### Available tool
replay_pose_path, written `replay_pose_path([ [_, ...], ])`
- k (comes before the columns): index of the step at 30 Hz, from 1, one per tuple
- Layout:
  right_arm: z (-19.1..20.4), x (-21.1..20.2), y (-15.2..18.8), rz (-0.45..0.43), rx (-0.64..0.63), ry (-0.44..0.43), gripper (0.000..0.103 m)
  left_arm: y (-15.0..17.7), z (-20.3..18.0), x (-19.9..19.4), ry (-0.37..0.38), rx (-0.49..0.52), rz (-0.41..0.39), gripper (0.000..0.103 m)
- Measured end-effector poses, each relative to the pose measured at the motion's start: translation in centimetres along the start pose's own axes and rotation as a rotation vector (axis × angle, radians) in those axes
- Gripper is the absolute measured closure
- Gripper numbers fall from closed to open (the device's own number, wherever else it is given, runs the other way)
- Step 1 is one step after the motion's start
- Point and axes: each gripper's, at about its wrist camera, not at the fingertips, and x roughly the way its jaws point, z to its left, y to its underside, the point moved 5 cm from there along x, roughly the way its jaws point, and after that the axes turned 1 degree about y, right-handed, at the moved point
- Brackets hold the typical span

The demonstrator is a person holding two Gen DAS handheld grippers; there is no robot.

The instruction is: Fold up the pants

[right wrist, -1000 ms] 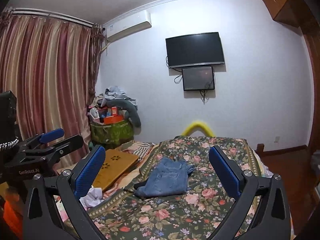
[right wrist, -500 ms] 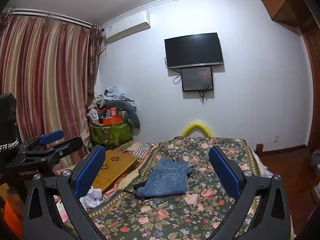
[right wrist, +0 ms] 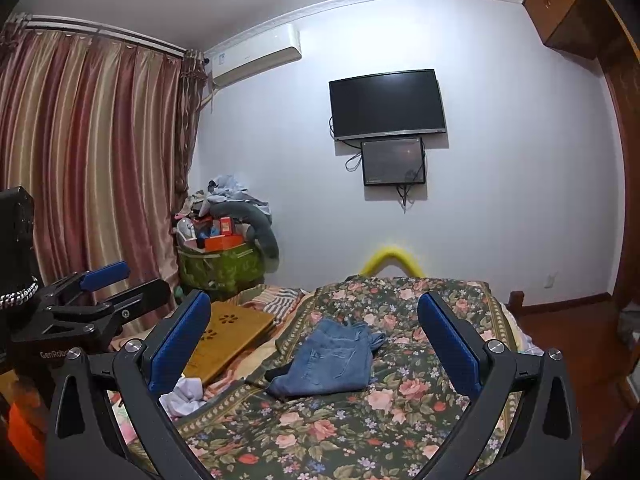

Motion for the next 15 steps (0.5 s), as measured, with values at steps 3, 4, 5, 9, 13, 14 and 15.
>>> replay_pose_path([
  [3,0.0,-0.03,0.01,0.001,-0.002,0.001,0.0,0.08,-0.02,-0.02,0.008,-0.005,0.004,0.0],
  [4,-0.03,-0.02,0.04,0.002,-0.003,0.002,0.0,0.11,-0.03,-0.01,0.009,-0.006,0.005,0.0],
  [5,-0.01,-0.02,0.05,0.003,-0.003,0.002,0.0,0.14,-0.07,0.0,0.008,-0.006,0.006,0.0],
  [9,-0.01,0.08,0.07,0.008,-0.001,0.0,0.0,0.18,-0.04,0.03,0.008,-0.007,0.007,0.0],
  [13,0.06,0.14,0.06,0.011,-0.004,0.0,0.0,0.33,-0.01,0.04,0.01,-0.014,0.01,0.0],
  [14,0.07,0.18,0.05,0.011,-0.004,0.002,0.0,0.32,0.1,0.06,0.008,-0.016,0.01,0.0],
  [15,0.09,0.16,0.11,0.012,-0.003,0.002,0.0,0.38,0.17,0.1,0.008,-0.018,0.011,0.0],
])
